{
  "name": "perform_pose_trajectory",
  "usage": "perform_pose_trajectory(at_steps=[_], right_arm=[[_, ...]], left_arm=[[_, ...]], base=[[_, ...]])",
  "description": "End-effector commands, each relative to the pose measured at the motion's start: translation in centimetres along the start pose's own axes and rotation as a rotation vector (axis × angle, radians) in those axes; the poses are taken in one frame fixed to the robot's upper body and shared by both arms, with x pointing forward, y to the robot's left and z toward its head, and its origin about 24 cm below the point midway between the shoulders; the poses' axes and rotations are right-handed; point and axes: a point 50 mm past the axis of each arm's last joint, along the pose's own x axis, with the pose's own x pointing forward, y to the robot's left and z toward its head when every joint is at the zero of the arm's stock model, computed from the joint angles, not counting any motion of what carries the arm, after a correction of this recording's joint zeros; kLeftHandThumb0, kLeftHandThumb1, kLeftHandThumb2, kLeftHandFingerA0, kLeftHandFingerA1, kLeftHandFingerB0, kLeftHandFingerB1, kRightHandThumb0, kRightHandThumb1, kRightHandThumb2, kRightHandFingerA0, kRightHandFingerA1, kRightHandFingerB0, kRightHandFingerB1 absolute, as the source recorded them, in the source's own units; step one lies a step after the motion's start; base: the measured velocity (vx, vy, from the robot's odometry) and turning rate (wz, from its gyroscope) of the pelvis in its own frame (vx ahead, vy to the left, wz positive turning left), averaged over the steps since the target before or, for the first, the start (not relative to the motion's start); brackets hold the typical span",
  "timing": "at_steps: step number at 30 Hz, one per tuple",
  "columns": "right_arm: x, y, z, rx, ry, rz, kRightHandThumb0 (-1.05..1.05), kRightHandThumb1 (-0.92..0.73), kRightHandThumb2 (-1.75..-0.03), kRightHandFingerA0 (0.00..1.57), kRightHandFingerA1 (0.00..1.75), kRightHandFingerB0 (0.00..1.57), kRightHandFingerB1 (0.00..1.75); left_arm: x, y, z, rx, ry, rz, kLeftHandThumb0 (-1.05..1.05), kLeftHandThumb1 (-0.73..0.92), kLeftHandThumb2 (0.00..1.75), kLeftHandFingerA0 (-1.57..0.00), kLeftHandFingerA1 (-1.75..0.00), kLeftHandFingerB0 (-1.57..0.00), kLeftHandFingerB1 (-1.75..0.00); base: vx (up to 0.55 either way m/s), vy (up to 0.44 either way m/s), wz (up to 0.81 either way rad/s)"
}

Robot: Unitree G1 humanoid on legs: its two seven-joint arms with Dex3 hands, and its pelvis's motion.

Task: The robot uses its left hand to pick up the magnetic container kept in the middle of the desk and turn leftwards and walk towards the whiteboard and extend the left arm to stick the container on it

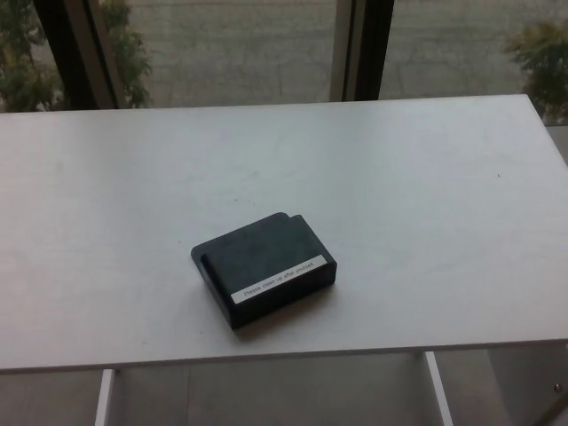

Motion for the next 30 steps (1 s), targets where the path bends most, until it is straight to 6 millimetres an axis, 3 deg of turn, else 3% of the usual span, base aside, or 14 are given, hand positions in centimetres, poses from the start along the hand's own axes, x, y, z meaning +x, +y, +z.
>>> perform_pose_trajectory(at_steps=[1,3,7,8,9,10,18,19,21,22,25,28,29,30], right_arm=[[-0.1,-3.3,0.8,0.062,-0.125,-0.187,-0.05,-0.61,-0.9,0.74,0.52,0.47,0.39],[-0.1,-3.8,0.9,0.081,-0.136,-0.211,-0.09,-0.69,-0.75,0.57,0.47,0.34,0.35],[0.0,-4.7,1.3,0.099,-0.163,-0.247,-0.21,-0.69,-0.61,0.47,0.41,0.23,0.29],[0.1,-5.1,1.6,0.101,-0.17,-0.255,-0.25,-0.44,-0.92,0.27,0.57,0.0,0.46],[0.1,-5.2,1.6,0.102,-0.172,-0.258,-0.25,-0.44,-0.92,0.27,0.57,0.0,0.46],[0.1,-5.3,1.7,0.104,-0.174,-0.252,-0.35,-0.59,-0.6,0.3,0.38,0.11,0.23],[0.3,-5.9,2.2,0.145,-0.202,-0.217,-0.39,-0.58,-0.58,0.29,0.39,0.12,0.26],[0.3,-5.9,2.3,0.149,-0.204,-0.219,-0.35,-0.59,-0.58,0.33,0.4,0.15,0.27],[0.3,-5.8,2.3,0.152,-0.205,-0.222,-0.35,-0.59,-0.58,0.33,0.4,0.15,0.27],[0.4,-5.9,2.4,0.136,-0.2,-0.233,-0.32,-0.61,-0.59,0.39,0.4,0.19,0.28],[0.4,-5.8,2.5,0.125,-0.206,-0.243,-0.28,-0.61,-0.59,0.44,0.43,0.28,0.3],[0.5,-5.6,2.8,0.12,-0.216,-0.246,-0.27,-0.63,-0.59,0.45,0.42,0.28,0.3],[0.5,-5.5,2.8,0.125,-0.207,-0.24,-0.22,-0.64,-0.6,0.49,0.4,0.3,0.32],[0.6,-5.3,2.7,0.13,-0.197,-0.233,-0.22,-0.64,-0.6,0.49,0.4,0.3,0.32]], left_arm=[[-0.4,1.6,1.6,-0.163,-0.196,0.079,-0.05,0.69,0.74,-0.7,-0.6,-0.59,-0.47],[-0.1,1.9,1.9,-0.16,-0.2,0.081,-0.14,0.7,0.62,-0.69,-0.59,-0.55,-0.45],[-0.1,2.4,2.2,-0.171,-0.204,0.083,-0.25,0.64,0.59,-0.64,-0.52,-0.52,-0.42],[0.1,2.6,2.6,-0.19,-0.202,0.076,-0.25,0.64,0.59,-0.6,-0.53,-0.52,-0.41],[0.2,2.7,2.7,-0.195,-0.202,0.074,-0.25,0.64,0.59,-0.6,-0.53,-0.52,-0.41],[0.1,2.8,3.0,-0.197,-0.216,0.062,-0.27,0.66,0.59,-0.57,-0.53,-0.49,-0.41],[-1.1,5.1,5.5,-0.201,-0.364,0.087,-0.37,0.67,0.59,-0.54,-0.55,-0.48,-0.4],[-1.8,5.6,6.0,-0.189,-0.39,0.096,-0.42,0.56,0.88,-0.51,-0.62,-0.41,-0.54],[-2.8,6.2,6.5,-0.167,-0.418,0.102,-0.42,0.56,0.88,-0.51,-0.62,-0.41,-0.54],[-4.1,6.8,7.3,-0.11,-0.477,0.08,-0.36,0.69,0.6,-0.48,-0.51,-0.45,-0.41],[-5.9,7.4,8.9,-0.051,-0.542,0.043,-0.43,0.67,0.59,-0.45,-0.49,-0.42,-0.39],[-8.8,7.8,11.4,0.008,-0.628,-0.014,-0.44,0.65,0.59,-0.45,-0.49,-0.43,-0.39],[-10.8,8.5,13.4,0.066,-0.718,-0.018,-0.51,0.5,0.85,-0.52,-0.65,-0.38,-0.54],[-13.0,9.0,15.3,0.144,-0.815,-0.023,-0.51,0.5,0.85,-0.52,-0.65,-0.38,-0.54]], base=[[0.0,0.0,0.0],[0.0,0.0,0.0],[0.0,0.0,0.0],[0.0,0.0,0.0],[0.0,0.0,0.0],[0.0,0.0,0.0],[0.0,0.0,0.0],[0.0,0.0,0.0],[0.0,0.0,0.0],[0.0,0.0,0.0],[0.0,0.0,0.0],[0.0,0.0,0.0],[0.0,0.0,0.0],[0.0,0.0,0.0]])
